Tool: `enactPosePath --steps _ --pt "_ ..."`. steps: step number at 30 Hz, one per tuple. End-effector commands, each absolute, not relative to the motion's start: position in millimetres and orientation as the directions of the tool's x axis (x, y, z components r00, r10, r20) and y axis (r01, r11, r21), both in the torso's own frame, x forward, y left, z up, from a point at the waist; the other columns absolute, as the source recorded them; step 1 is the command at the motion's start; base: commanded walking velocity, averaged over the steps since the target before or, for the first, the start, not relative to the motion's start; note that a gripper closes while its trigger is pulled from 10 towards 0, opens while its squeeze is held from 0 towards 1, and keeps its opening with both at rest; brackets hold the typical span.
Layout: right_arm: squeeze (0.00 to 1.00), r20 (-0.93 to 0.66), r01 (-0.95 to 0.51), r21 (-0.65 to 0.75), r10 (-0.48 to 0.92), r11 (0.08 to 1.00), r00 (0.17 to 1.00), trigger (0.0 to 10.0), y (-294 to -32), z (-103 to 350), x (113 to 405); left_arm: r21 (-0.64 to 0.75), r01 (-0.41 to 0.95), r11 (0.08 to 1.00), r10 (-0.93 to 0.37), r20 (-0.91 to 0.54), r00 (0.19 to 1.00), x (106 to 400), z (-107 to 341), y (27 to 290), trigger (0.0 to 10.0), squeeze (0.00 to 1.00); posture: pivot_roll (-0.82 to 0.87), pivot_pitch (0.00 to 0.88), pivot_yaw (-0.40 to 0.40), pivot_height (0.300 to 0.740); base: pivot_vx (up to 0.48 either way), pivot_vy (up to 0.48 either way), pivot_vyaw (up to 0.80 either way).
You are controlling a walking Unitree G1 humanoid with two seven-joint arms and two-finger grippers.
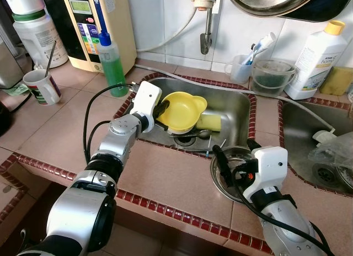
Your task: Kitchen organization
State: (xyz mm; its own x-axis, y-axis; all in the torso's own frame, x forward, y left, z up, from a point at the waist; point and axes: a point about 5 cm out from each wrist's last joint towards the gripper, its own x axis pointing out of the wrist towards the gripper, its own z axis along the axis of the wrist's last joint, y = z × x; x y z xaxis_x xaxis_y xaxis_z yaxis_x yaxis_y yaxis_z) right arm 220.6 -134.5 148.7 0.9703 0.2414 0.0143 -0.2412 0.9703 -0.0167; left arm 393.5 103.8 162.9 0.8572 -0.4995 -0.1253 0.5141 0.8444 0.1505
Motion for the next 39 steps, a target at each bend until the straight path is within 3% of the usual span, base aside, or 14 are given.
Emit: enactPosePath --steps 1,2,5,19,39 --pt "0.0 0.017 -0.252 -0.023 0.252 0.967 0.967 10.0 -133.4 154.7 215.8 0.183 0.514 0.838 -0.502 -0.11 0.858 397.2 171.3 101.6 10.0 0.0 -0.16 0.08 0.066 0.74 0.0 0.0 0.0" --pt "0.0 0.039 -0.235 0.003 0.234 0.972 0.971 10.0 -133.1 164.4 196.2 0.165 0.546 0.821 -0.526 -0.152 0.837 394.7 161.8 92.2 10.0 0.0 -0.33 0.165 0.175 0.74 0.0 0.0 0.0" --pt "0.0 0.101 -0.214 0.045 0.209 0.976 0.973 10.0 -132.0 184.0 173.6 0.126 0.592 0.796 -0.565 -0.196 0.801 391.1 151.8 80.5 10.0 0.0 -0.32 0.153 0.167 0.74 0.0 0.0 0.0" --pt "0.0 0.109 -0.252 0.048 0.246 0.967 0.963 10.0 -129.5 191.6 175.5 0.124 0.567 0.814 -0.539 -0.199 0.818 392.8 151.2 86.9 10.0 0.0 -0.31 0.135 0.151 0.74 0.0 0.0 0.0" --pt "0.0 0.077 -0.245 0.083 0.239 0.966 0.968 10.0 -132.2 192.2 164.1 0.1 0.442 0.892 -0.405 -0.262 0.876 396.2 144.0 101.6 10.0 0.0 -0.34 0.162 0.16 0.74 0.0 0.0 0.0"
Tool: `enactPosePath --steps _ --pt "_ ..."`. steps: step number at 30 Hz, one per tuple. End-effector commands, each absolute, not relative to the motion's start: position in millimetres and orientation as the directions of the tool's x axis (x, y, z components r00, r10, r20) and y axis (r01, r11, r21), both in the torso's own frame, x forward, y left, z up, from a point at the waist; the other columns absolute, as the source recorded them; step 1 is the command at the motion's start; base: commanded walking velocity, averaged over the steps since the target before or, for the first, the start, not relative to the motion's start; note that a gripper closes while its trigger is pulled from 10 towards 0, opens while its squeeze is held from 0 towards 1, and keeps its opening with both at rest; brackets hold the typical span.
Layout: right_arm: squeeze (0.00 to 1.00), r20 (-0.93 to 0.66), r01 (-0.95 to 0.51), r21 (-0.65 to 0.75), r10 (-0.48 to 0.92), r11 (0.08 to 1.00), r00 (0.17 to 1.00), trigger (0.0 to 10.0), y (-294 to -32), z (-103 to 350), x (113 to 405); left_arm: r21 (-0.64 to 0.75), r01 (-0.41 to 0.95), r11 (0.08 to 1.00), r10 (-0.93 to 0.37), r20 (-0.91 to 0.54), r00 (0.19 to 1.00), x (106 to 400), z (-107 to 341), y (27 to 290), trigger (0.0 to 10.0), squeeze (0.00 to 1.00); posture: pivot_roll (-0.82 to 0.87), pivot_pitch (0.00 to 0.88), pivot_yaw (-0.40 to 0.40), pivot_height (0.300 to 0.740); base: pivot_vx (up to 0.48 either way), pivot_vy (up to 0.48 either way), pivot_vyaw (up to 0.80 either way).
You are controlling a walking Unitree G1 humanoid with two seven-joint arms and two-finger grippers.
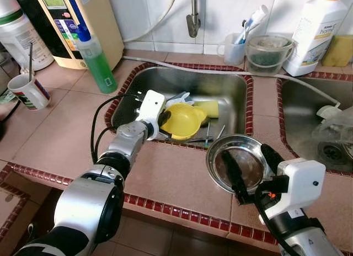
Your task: Kitchen organization
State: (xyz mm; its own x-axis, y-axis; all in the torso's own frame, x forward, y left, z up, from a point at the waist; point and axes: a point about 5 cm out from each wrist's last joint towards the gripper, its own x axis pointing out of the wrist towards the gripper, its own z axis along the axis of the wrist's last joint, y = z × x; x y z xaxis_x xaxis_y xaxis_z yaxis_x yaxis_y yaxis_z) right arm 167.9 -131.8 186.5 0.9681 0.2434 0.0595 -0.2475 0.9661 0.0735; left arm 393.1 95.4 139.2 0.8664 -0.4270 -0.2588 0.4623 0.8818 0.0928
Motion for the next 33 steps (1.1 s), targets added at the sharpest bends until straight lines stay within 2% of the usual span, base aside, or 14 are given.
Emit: enactPosePath --steps 1,8,9,10,11,12,30,33 --pt "0.0 0.076 -0.239 0.082 0.233 0.968 0.97 10.0 -133.3 192.2 164.0 0.098 0.439 0.893 -0.402 -0.263 0.877 396.2 143.9 101.9 10.0 0.0 -0.34 0.162 0.16 0.74 0.0 0.0 0.0" --pt "0.0 0.078 -0.23 0.082 0.223 0.97 0.972 10.0 -135.4 193.1 164.2 0.09 0.431 0.898 -0.396 -0.264 0.88 396.7 144.4 102.4 10.0 0.0 -0.34 0.164 0.161 0.74 0.0 0.0 0.0" --pt "0.0 0.078 -0.231 0.083 0.225 0.969 0.971 10.0 -135.3 193.2 164.4 0.089 0.43 0.898 -0.396 -0.263 0.88 396.7 144.5 102.4 10.0 0.35 -0.34 0.163 0.161 0.74 0.0 0.0 0.0" --pt "0.0 0.079 -0.232 0.084 0.226 0.969 0.971 10.0 -135.2 193.4 164.5 0.089 0.43 0.899 -0.395 -0.263 0.88 396.8 144.6 102.4 10.0 0.53 -0.34 0.163 0.161 0.74 0.0 0.0 0.0" --pt "0.0 0.079 -0.233 0.084 0.227 0.969 0.971 10.0 -135.0 193.5 164.6 0.088 0.429 0.899 -0.395 -0.263 0.88 396.9 144.7 102.4 10.0 0.84 -0.34 0.163 0.162 0.74 0.0 0.0 0.0" --pt "0.0 0.08 -0.235 0.085 0.229 0.968 0.97 10.0 -134.8 193.7 164.8 0.076 0.429 0.9 -0.398 -0.261 0.88 396.9 145.0 102.2 10.0 1.0 -0.34 0.163 0.162 0.74 0.0 0.0 0.0" --pt "0.0 0.095 -0.235 0.076 0.228 0.969 0.969 10.0 -135.0 195.4 169.7 0.046 0.439 0.898 -0.416 -0.239 0.877 398.8 151.2 99.8 10.0 1.0 -0.33 0.159 0.161 0.74 0.0 0.0 0.0" --pt "0.0 0.115 -0.219 0.08 0.209 0.973 0.971 10.0 -135.6 195.1 177.3 0.029 0.446 0.895 -0.43 -0.214 0.877 400.0 155.9 99.1 10.0 1.0 -0.29 0.138 0.151 0.74 0.0 0.0 0.0"
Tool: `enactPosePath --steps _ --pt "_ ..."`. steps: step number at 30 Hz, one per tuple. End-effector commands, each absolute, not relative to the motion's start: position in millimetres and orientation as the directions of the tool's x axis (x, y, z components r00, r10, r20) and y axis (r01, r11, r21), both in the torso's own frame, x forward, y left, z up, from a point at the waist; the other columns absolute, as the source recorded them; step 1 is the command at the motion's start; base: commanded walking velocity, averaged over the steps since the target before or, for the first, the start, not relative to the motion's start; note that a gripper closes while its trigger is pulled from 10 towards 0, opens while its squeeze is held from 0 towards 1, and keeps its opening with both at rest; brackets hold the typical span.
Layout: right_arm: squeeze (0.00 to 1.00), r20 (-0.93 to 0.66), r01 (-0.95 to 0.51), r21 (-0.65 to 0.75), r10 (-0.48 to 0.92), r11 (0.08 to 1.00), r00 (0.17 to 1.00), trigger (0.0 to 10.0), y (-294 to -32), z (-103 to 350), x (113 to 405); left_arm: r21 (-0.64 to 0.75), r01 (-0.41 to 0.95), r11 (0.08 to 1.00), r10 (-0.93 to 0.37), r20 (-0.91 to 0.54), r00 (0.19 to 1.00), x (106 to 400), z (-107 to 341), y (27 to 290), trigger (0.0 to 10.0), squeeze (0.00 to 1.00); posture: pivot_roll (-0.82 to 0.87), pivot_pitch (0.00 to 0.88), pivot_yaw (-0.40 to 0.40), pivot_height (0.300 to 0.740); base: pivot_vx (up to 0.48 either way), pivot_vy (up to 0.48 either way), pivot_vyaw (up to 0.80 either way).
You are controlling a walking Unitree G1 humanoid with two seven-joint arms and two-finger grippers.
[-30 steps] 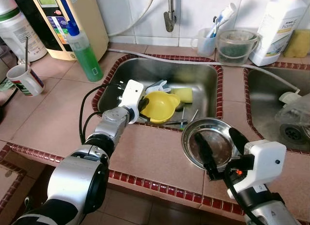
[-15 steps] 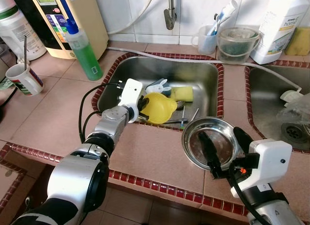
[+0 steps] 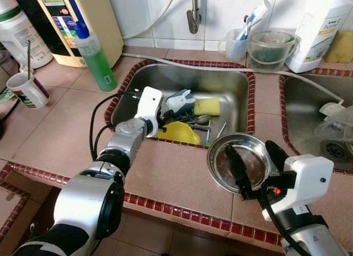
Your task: Kitchen organization
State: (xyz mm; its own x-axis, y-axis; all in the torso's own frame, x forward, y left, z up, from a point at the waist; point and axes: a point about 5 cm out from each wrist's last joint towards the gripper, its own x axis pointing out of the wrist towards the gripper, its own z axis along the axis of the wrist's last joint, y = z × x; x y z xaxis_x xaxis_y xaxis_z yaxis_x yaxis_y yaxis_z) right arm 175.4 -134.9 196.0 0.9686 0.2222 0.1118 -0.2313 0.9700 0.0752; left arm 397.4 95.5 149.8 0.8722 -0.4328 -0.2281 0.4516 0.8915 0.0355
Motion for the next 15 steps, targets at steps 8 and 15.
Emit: enactPosePath --steps 8,15 --pt "0.0 0.176 -0.156 0.081 0.14 0.984 0.974 10.0 -143.5 198.8 209.9 -0.005 0.439 0.898 -0.434 -0.158 0.887 402.5 165.1 100.2 10.0 1.0 -0.21 0.099 0.132 0.74 0.0 0.0 0.0" --pt "0.0 0.2 -0.135 0.072 0.118 0.988 0.973 10.0 -150.8 201.0 222.6 0.002 0.446 0.895 -0.441 -0.137 0.887 403.4 169.3 98.9 10.0 1.0 -0.15 0.077 0.113 0.74 0.0 0.0 0.0"
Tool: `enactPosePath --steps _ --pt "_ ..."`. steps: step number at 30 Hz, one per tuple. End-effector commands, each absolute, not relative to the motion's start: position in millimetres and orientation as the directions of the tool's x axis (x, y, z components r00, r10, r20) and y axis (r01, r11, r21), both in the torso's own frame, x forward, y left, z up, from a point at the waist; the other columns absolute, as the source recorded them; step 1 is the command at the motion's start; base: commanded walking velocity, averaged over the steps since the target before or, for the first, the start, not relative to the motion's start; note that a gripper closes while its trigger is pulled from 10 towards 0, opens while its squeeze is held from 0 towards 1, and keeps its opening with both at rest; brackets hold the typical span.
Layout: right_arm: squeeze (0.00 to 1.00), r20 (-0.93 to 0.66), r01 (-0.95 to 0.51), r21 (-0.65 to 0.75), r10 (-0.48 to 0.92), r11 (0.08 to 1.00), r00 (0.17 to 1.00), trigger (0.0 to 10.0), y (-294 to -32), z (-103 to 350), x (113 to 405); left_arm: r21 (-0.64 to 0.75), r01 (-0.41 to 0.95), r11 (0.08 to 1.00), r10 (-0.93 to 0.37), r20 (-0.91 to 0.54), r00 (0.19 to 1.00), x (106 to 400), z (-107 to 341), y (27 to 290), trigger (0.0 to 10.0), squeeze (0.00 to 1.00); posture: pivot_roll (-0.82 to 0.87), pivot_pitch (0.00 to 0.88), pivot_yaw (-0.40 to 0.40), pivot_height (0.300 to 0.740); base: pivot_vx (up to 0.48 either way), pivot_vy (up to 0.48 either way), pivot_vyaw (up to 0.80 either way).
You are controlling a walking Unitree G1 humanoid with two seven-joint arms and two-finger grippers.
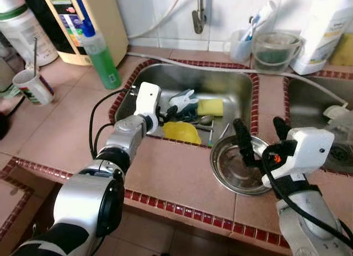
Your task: Kitchen organization
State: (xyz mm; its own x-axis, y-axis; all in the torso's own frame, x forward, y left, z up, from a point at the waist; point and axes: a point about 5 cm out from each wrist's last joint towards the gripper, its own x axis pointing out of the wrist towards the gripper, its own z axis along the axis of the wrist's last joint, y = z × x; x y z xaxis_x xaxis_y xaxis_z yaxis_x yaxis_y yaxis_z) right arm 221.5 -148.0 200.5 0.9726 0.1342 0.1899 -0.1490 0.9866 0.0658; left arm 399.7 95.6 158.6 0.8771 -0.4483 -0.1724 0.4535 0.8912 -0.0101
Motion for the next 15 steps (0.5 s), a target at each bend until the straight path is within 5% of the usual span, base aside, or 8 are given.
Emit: enactPosePath --steps 1,5,15 --pt "0.0 0.195 -0.115 0.07 0.1 0.991 0.976 10.0 -154.9 199.9 231.0 0.009 0.45 0.893 -0.446 -0.111 0.888 404.4 174.1 99.3 10.0 0.0 -0.13 0.068 0.107 0.74 0.0 0.0 0.0" --pt "0.0 0.163 -0.027 0.058 0.017 0.998 0.986 10.0 -165.4 196.7 259.6 -0.002 0.422 0.907 -0.422 -0.008 0.907 406.3 187.1 111.9 10.0 0.0 -0.11 0.037 0.101 0.74 0.0 0.0 0.0" --pt "0.0 0.218 0.011 0.04 -0.02 0.999 0.976 10.0 -164.8 198.6 277.0 -0.023 0.331 0.943 -0.328 0.089 0.94 396.5 179.8 134.6 10.0 0.0 -0.09 0.0 0.073 0.74 0.0 0.0 0.0"
